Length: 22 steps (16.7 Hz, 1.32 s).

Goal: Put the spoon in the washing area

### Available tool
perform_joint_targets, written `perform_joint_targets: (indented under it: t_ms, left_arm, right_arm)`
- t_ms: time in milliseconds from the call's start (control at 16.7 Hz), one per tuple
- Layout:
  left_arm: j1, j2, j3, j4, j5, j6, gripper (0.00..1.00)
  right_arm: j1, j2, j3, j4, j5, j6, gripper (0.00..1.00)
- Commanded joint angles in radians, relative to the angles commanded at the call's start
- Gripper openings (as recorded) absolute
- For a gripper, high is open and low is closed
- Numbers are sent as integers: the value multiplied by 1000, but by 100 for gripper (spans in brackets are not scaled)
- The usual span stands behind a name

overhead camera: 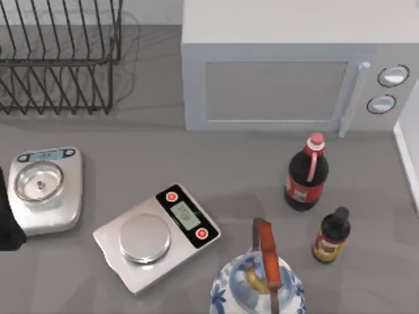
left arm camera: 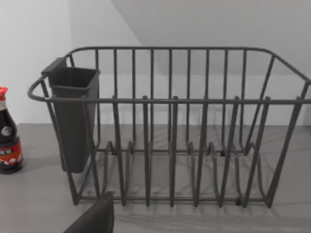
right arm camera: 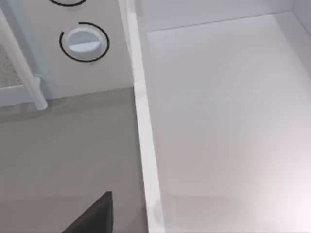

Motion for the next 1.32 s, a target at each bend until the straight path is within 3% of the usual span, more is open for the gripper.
perform_joint_targets:
  t_ms: [660,900,1320]
  left_arm:
    - [0,0,0,0,0,0,100]
    - [0,0,0,0,0,0,100]
    - [0,0,0,0,0,0,100]
  right_arm:
    - [-141,834,494,-654,2,209,100]
    - [-160,934,564,-735,2,236,100]
    - [-157,951,538,-695,2,238,100]
